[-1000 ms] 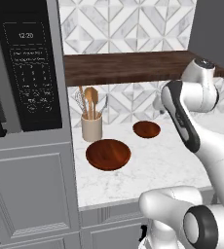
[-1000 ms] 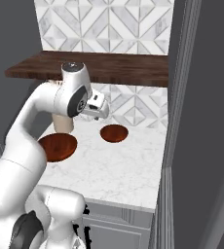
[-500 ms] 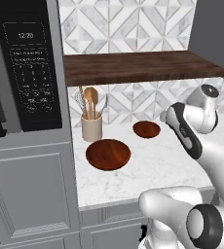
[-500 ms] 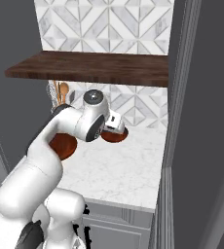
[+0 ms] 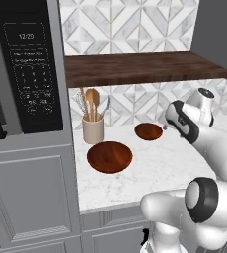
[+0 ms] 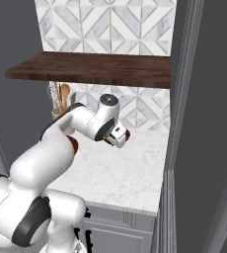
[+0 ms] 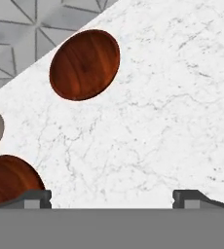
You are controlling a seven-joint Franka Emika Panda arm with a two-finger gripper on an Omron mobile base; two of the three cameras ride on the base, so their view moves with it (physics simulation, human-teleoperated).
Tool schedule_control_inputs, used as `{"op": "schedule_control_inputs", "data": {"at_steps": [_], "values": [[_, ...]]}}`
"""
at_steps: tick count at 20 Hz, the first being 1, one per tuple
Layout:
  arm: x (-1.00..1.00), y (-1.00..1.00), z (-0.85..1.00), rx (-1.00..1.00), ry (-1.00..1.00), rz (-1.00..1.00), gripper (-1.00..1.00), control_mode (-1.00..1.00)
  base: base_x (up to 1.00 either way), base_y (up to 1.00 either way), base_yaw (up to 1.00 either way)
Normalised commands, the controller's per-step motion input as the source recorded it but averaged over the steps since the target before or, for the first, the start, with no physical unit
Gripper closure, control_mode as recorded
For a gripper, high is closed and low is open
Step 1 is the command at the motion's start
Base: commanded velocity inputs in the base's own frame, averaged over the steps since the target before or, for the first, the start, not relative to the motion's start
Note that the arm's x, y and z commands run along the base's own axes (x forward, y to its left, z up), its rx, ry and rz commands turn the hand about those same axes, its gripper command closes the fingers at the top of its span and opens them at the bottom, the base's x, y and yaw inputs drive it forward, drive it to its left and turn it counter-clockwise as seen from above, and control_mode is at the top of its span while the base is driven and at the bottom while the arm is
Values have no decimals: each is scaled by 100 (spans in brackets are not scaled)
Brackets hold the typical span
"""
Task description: Pick up the bowls on the counter and stack them on top of one another in the open cabinet. Place the smaller bowl on top of the larger bowl.
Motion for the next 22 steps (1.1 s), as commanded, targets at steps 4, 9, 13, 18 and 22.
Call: {"op": "schedule_control_inputs", "data": {"at_steps": [4, 9, 13, 18, 22], "values": [[24, -2, -29, 10, -4, -9, -100, -100, 0, 0, 0], [44, 0, -23, -2, -4, -4, -100, -100, 0, 0, 0], [58, 0, -35, 0, 0, -7, -100, -100, 0, 0, 0], [66, -3, -37, 0, 5, -10, -100, -100, 0, 0, 0], [67, -20, -34, 0, 16, -11, -100, -100, 0, 0, 0]]}}
